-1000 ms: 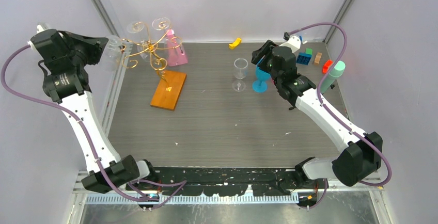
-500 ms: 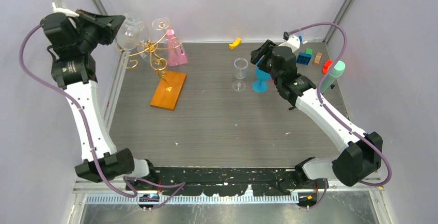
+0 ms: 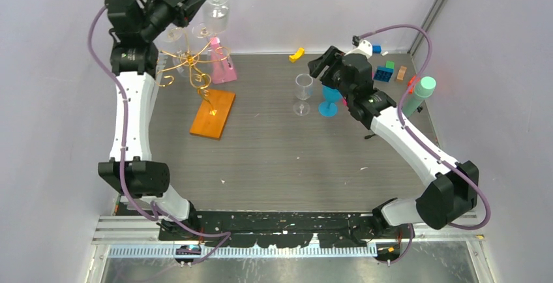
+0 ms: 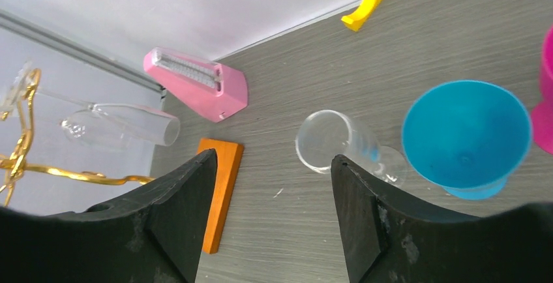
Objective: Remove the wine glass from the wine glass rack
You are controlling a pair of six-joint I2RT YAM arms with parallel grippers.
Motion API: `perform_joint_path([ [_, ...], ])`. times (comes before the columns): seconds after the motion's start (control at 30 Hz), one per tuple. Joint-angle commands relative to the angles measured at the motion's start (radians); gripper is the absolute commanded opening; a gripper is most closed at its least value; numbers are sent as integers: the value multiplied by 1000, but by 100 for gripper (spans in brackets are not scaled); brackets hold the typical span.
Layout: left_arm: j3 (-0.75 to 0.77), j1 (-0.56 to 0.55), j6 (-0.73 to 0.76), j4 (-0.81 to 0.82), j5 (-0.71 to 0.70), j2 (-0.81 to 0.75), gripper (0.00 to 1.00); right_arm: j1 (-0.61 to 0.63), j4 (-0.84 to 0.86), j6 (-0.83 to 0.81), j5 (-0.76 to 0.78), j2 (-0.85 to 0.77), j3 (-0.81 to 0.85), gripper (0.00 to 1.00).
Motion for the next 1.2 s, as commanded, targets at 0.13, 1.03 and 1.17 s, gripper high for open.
perform_joint_path([
  [0.13, 91, -151, -238, 409, 37, 83, 0, -57, 281, 113, -349, 52, 63, 77],
  [1.03, -109, -349, -843, 959, -104, 171, 0, -69, 1247, 653, -599, 364, 272, 83],
  [1.17, -106, -371, -878, 992, -127, 193, 0, -66, 1301, 687, -625, 370, 282, 80],
])
